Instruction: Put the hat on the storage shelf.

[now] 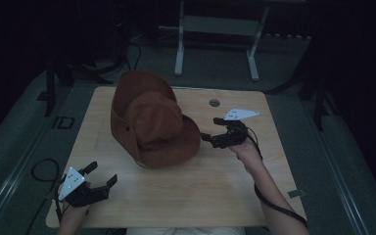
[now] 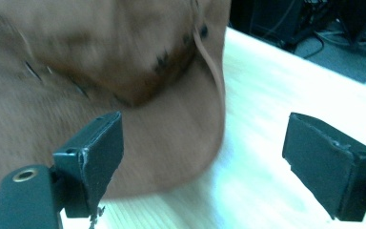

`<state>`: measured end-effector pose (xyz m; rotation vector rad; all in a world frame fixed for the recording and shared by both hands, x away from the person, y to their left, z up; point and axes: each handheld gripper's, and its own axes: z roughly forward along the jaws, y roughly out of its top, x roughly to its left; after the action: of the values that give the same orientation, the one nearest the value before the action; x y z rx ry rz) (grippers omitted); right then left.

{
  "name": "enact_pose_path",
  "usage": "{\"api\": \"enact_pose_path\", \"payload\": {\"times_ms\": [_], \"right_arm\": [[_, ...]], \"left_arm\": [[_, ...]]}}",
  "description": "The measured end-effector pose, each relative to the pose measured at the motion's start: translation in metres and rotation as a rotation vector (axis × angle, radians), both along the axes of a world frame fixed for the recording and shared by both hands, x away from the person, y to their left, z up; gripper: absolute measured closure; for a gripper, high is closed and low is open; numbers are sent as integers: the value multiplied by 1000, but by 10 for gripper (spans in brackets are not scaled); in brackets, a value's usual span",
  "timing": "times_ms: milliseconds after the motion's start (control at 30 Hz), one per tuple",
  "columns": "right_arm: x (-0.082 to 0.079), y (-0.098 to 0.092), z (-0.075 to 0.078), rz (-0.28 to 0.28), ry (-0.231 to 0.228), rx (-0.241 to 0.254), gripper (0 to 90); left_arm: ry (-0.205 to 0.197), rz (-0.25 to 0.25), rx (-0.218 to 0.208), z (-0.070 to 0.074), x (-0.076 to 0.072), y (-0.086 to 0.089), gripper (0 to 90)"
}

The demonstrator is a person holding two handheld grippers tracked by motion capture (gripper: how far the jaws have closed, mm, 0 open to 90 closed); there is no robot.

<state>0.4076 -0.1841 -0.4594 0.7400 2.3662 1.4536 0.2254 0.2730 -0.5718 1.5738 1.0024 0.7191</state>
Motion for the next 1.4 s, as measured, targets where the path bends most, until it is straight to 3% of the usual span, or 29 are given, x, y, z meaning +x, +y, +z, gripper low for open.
{"api": "enact_pose_path", "payload": {"times_ms": [100, 300, 700, 833, 933, 1033, 1400], "right_arm": [[-3, -8, -12, -13, 7, -15, 137], [-8, -28, -34, -51, 27, 6, 137], [-24, -54, -75, -69, 70, -45, 137], [-31, -65, -83, -99, 72, -36, 137], [-38, -74, -87, -151, 56, -24, 137], [-45, -83, -90, -194, 42, -43, 137], [-62, -115, -101, -258, 80, -40, 137]], "left_arm": [[2, 4, 3, 0, 0, 0, 103], [2, 8, 4, -1, 0, 0, 103], [-1, 15, 0, -1, 0, 1, 103], [0, 10, 0, -1, 0, 1, 103], [-2, 13, -1, -1, 1, 1, 103], [-1, 12, -3, -1, 1, 1, 103], [-2, 16, 1, -1, 1, 0, 103]]}}
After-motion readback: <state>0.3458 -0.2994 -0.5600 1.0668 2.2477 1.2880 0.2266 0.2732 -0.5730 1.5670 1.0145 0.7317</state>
